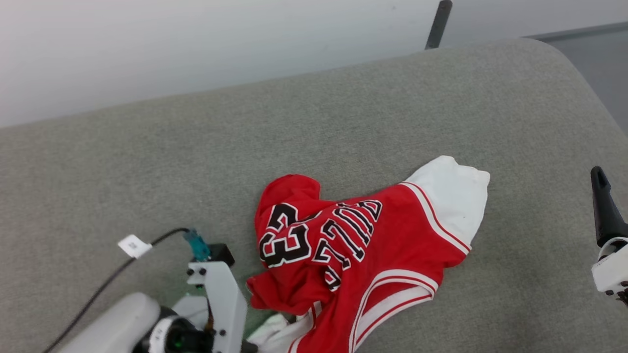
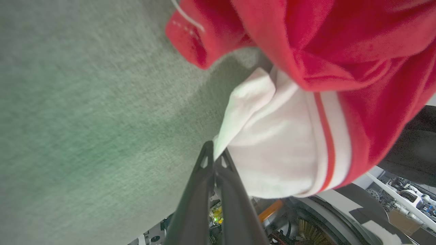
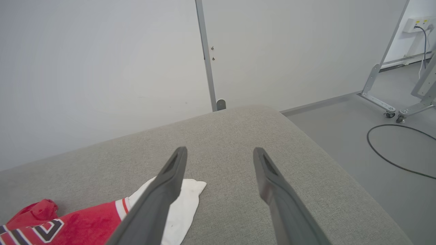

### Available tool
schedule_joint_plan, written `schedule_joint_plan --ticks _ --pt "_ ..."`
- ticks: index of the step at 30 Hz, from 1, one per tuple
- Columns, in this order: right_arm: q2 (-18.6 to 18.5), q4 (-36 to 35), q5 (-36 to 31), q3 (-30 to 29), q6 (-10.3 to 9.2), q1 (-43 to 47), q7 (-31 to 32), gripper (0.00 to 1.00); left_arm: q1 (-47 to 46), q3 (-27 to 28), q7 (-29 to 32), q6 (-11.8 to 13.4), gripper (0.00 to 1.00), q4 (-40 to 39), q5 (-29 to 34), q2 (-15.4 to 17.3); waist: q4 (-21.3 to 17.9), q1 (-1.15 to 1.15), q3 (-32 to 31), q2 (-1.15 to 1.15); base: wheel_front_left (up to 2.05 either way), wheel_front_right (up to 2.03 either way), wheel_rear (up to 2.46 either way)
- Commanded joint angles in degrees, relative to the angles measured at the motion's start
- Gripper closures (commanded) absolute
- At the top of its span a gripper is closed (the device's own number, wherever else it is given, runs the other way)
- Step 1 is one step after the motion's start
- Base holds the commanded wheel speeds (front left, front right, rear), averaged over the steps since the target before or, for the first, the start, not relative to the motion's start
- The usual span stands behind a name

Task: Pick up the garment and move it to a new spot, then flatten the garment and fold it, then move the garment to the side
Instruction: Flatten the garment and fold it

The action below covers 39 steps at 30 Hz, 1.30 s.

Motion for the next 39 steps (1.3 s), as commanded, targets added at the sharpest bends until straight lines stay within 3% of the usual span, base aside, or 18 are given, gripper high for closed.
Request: schedule_joint_plan --ticks 1,15,24,28,38,39 --pt "-0.30 -0.27 -0.19 -0.31 0.03 0.36 0.10 0.00 -0.71 0.39 0.02 -0.50 1.00 -0.06 -0.01 0.79 0.87 0.00 -0.79 0.00 0.00 0.00 0.00" --pt "-0.70 -1.49 -1.20 -0.89 0.03 2.86 1.68 0.00 -6.71 6.16 -1.28 -2.12 1.00 -2.12 3.15 9.83 5.32 0.00 -4.75 0.00 0.00 0.00 0.00" --pt "-0.52 -2.30 -1.52 0.24 0.03 4.30 2.65 0.00 -9.75 8.54 -4.46 -4.99 1.00 2.81 6.92 15.34 5.63 0.00 -5.84 0.00 0.00 0.00 0.00" --pt "-0.34 -2.47 -1.50 0.73 0.03 4.73 3.10 0.00 -7.84 8.08 -5.77 -5.37 1.00 6.56 7.64 16.07 5.13 0.00 -5.85 0.00 0.00 0.00 0.00" --pt "0.08 -2.48 -1.33 1.06 0.03 5.70 3.40 0.00 -0.09 7.63 -10.28 -4.96 1.00 14.55 5.56 13.67 3.89 0.00 -5.90 0.00 0.00 0.00 0.00" --pt "0.14 -2.48 -1.33 1.05 0.03 5.79 3.42 0.00 0.49 7.74 -10.92 -5.12 0.84 15.24 5.23 13.24 3.87 0.00 -5.95 0.00 0.00 0.00 0.00"
